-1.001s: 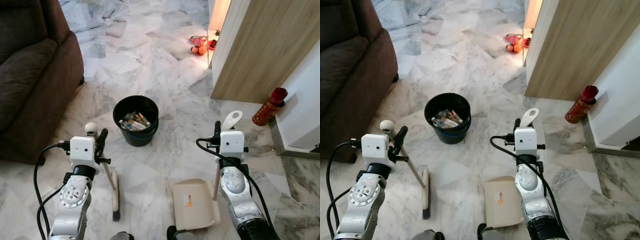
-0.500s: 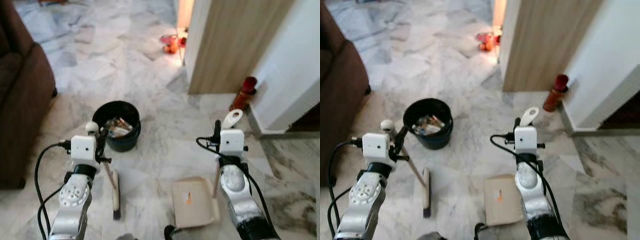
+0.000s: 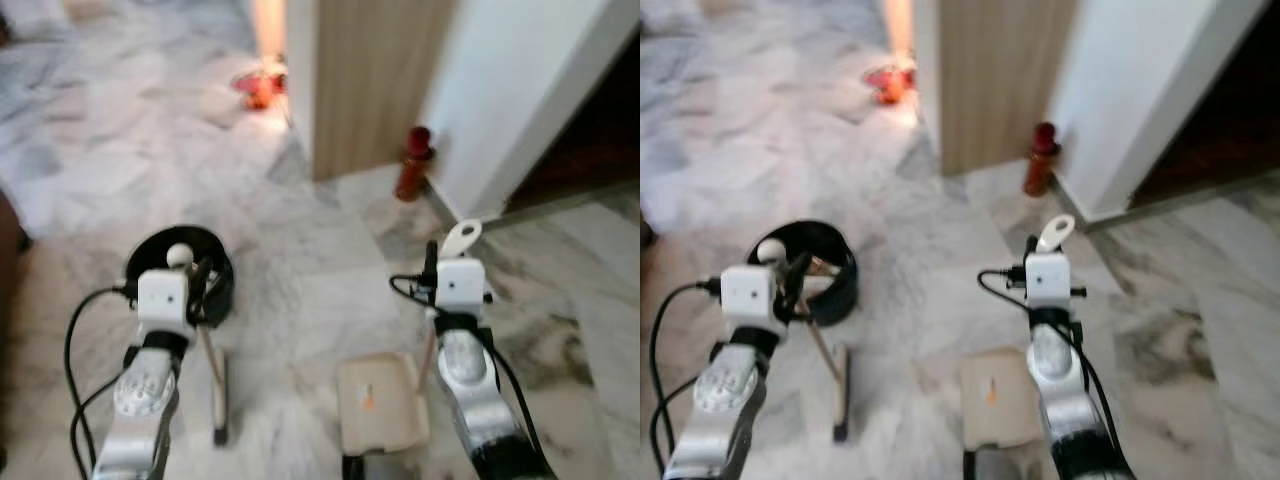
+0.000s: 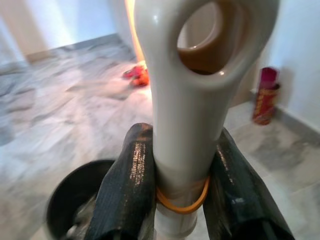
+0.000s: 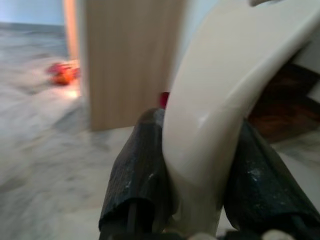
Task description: Sweep floor
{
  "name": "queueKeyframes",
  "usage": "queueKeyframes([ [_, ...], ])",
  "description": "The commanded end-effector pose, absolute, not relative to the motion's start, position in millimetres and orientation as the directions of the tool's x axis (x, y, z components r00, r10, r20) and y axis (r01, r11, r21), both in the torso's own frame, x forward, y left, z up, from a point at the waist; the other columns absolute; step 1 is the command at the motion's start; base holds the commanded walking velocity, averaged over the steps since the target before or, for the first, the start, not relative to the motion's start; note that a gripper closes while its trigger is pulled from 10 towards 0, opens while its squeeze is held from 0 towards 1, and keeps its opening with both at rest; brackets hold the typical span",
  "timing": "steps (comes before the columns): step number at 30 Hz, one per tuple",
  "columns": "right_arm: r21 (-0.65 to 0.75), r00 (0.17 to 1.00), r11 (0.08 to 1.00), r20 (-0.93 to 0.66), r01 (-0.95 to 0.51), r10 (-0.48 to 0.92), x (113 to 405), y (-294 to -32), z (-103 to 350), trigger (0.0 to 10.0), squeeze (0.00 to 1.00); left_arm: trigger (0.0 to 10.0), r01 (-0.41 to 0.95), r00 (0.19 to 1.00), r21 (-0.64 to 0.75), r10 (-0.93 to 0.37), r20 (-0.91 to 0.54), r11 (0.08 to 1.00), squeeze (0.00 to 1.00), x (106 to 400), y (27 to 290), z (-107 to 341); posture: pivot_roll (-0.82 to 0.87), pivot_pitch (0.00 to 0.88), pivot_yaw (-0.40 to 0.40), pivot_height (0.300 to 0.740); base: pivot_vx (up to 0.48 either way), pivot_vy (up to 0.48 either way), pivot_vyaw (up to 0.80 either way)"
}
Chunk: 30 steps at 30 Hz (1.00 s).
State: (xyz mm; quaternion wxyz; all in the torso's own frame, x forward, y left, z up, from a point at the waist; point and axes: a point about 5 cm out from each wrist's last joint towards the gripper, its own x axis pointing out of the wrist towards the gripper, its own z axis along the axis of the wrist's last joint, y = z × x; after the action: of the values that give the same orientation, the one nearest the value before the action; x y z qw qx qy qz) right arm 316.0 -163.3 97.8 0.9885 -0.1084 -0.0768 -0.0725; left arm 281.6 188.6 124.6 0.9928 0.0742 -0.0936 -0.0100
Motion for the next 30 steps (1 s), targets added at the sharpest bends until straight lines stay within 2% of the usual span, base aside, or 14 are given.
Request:
queueKeyframes([
  [1,-0.224,0.978,0.963,0.176,0.148,-0.110,315.8,-161.3,98.7,10.0,0.00,10.0,-0.003,0.984,0.147,-0.024,0.179,0.989,0.00,278.0,192.5,121.9,0.14,0.190,0.001,0.740,0.000,0.000,-0.80],
  [30,-0.220,0.978,0.962,0.164,0.161,-0.126,316.0,-163.4,95.6,10.0,0.00,10.0,0.005,0.983,0.152,-0.032,0.180,0.988,0.00,278.3,191.6,122.2,0.14,0.186,0.002,0.740,0.000,-0.025,-0.80],
])
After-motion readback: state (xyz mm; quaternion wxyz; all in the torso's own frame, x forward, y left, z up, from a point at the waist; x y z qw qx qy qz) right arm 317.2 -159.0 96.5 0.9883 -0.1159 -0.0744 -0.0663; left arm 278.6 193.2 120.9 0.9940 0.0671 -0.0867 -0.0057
